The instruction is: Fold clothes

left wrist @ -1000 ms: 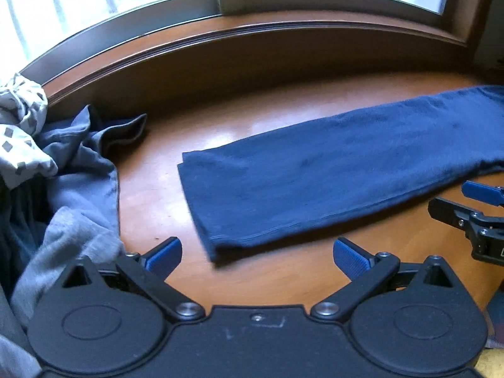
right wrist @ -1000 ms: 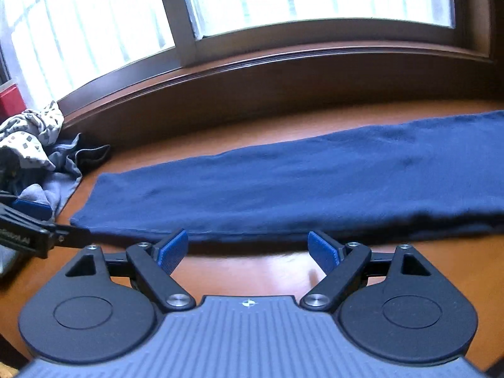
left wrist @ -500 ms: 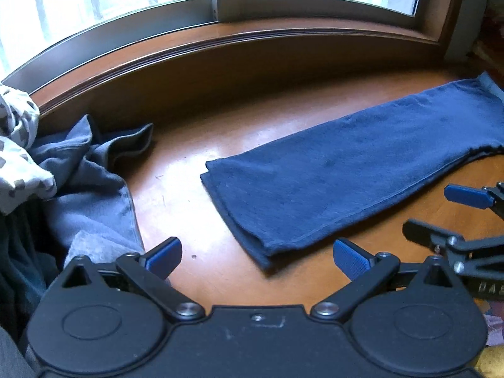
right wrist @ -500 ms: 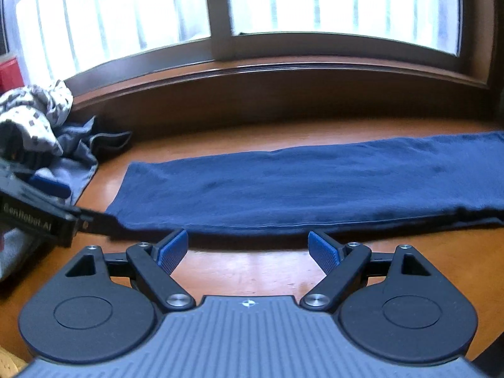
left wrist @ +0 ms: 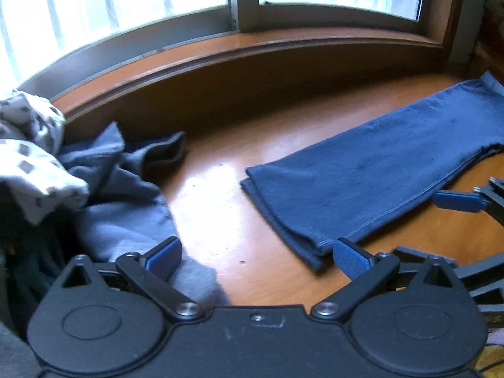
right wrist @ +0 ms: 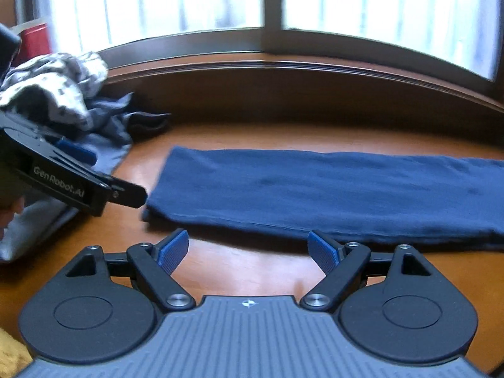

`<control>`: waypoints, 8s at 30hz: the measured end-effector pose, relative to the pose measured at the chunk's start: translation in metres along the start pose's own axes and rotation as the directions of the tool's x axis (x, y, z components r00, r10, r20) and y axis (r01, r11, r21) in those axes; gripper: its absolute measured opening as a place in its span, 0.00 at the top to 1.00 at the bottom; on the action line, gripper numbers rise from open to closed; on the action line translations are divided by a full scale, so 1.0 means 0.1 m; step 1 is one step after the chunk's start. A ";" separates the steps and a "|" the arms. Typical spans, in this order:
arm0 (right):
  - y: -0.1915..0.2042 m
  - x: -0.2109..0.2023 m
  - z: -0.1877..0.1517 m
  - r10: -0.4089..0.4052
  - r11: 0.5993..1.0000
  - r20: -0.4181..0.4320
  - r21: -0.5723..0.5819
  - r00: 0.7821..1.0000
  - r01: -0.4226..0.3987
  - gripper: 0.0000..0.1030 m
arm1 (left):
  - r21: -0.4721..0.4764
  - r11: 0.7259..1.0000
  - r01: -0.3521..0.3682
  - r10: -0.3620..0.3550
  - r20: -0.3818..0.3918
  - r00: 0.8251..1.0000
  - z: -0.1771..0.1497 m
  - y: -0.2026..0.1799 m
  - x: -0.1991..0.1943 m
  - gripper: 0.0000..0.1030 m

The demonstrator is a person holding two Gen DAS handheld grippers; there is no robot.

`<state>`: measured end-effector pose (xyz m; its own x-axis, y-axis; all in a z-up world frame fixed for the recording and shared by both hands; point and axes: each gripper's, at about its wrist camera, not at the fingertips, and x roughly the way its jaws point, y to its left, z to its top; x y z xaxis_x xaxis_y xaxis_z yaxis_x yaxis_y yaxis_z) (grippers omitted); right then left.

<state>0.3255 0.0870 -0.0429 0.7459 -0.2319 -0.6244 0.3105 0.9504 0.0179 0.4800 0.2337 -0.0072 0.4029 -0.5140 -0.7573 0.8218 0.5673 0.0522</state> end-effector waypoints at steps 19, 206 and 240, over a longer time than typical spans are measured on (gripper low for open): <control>-0.03 0.12 0.05 -0.015 0.995 0.036 0.102 0.999 0.011 0.19 | -0.029 1.000 0.003 -0.002 0.022 1.000 0.12 -0.05 0.18 0.00; -7.43 -1.05 -0.51 0.046 0.985 -0.001 -0.165 0.999 -0.045 0.25 | -0.060 0.998 -0.026 0.018 -0.122 0.992 2.99 -6.92 2.89 0.00; -7.59 -0.93 -0.78 -0.016 0.957 0.051 0.289 0.999 0.000 0.15 | -0.237 0.948 -0.210 0.178 -0.150 0.973 2.16 -6.76 2.09 0.00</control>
<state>-0.0258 -0.5968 -0.0598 0.7701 -0.2575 -0.5836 0.4681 0.8496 0.2430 0.0957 -0.3957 -0.0603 0.4778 -0.3025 -0.8248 0.5993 0.7987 0.0542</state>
